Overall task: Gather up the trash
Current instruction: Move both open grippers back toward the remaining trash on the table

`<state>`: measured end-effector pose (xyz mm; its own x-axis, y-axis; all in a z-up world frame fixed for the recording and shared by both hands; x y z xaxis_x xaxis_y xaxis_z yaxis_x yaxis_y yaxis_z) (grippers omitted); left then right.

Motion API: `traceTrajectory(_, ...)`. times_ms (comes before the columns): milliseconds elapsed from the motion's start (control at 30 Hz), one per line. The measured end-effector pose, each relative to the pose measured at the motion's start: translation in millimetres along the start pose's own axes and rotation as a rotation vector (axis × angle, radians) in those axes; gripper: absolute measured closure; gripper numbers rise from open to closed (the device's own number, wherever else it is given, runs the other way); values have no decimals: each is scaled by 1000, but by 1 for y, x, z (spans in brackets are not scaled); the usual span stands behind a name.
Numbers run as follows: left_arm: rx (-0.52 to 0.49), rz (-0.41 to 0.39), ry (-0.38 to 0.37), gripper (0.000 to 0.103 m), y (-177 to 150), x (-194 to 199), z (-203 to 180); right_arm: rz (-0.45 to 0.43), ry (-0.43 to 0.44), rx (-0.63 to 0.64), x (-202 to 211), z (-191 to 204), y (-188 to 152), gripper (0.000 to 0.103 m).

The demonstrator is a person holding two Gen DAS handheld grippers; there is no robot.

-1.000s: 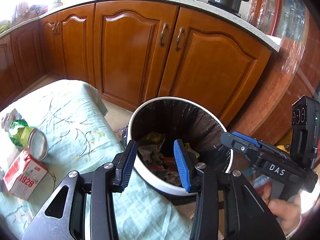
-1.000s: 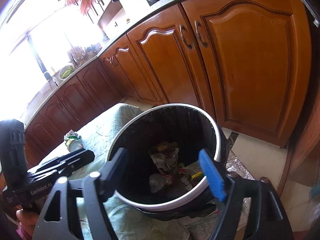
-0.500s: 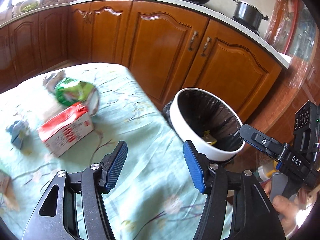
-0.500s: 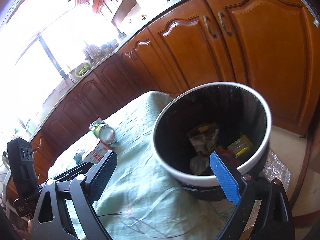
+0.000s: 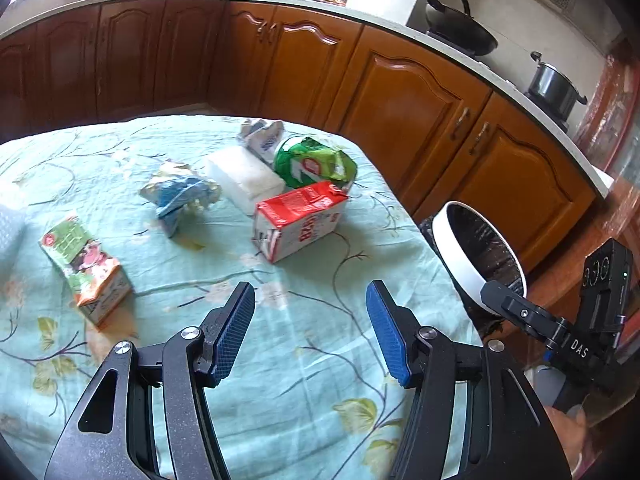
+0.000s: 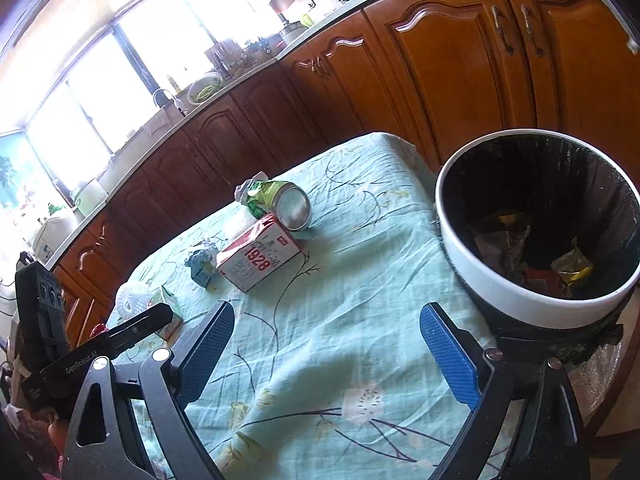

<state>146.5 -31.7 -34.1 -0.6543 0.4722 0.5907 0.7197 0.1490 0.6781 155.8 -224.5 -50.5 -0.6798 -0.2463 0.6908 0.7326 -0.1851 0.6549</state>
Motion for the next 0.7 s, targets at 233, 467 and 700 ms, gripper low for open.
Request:
traceTrajectory(233, 112, -27, 57, 42, -4, 24, 51, 45, 55, 12, -17, 35, 1, 8)
traceTrajectory(467, 190, -83, 144, 32, 4, 46, 93, 109, 123, -68, -49, 61, 11, 8)
traceTrajectory(700, 264, -62, 216, 29, 14, 36, 133, 157, 138, -177, -90, 83, 27, 8)
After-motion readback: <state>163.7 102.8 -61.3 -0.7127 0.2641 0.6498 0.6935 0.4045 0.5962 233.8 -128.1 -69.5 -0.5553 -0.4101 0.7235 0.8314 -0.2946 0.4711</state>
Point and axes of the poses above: each gripper's, at about its wrist camera, not at the fingertips, and x roughly against the way its jaws point, z to its left, y to its top, the point moved 5 cm from there along -x, roughly the way its jaws point, and after that the axes turned 12 degrees about -y, right-handed, at the moved point
